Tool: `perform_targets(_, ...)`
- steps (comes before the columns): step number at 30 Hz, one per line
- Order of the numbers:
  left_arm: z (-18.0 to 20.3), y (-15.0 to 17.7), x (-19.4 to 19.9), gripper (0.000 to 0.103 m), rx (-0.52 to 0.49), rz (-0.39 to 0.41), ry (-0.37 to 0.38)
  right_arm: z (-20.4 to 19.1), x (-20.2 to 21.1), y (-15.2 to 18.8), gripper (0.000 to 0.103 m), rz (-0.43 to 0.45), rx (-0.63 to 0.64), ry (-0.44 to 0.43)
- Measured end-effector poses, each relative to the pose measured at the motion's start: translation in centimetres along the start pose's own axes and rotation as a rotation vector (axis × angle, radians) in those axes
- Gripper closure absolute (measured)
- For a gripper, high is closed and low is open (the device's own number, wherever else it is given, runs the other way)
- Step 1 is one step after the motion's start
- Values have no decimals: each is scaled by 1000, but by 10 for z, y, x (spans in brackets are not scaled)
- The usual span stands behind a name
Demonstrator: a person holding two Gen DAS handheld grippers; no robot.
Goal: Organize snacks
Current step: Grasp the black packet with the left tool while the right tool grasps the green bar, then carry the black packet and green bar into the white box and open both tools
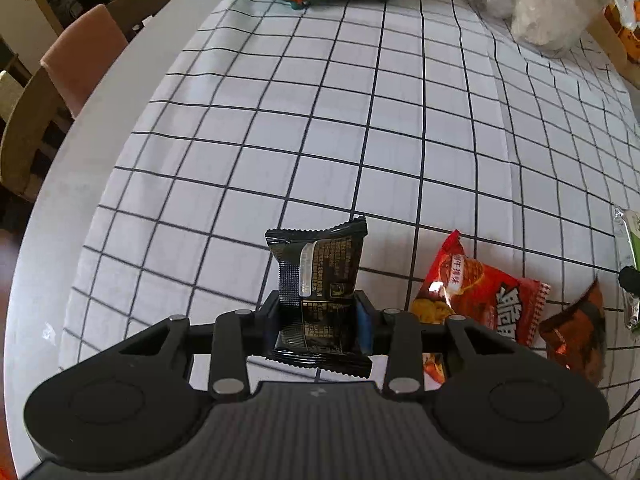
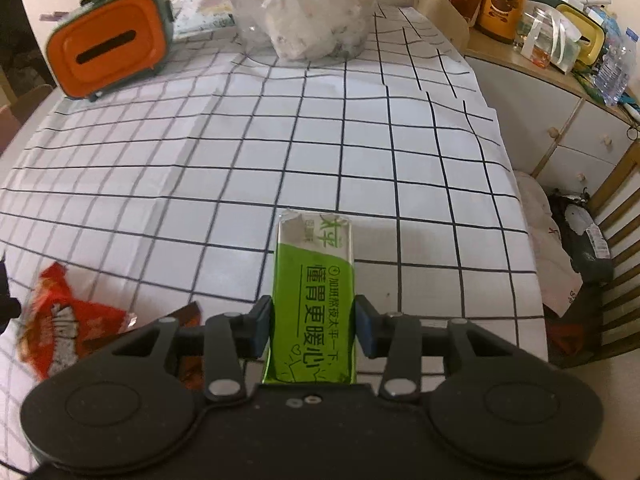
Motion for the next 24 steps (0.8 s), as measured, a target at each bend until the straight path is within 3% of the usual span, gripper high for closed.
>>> perform_targets(13,4,33,75,67,-42,54,47,-17,102,19,62,78,41,-92)
perform_targets(24,10,98,146,67,-143,96,93,-29,192,73,62,121,72,-126)
Point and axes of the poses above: each gripper's, at about its wrist camera, not at the fingertips, and x roughly against the way its jaws point, z to its right, y to its underside, the point moved 7 cm from there along -x, roughly the way its jaws point, and after that the axes turned 6 degrees about -z, right-handed, at the moved point
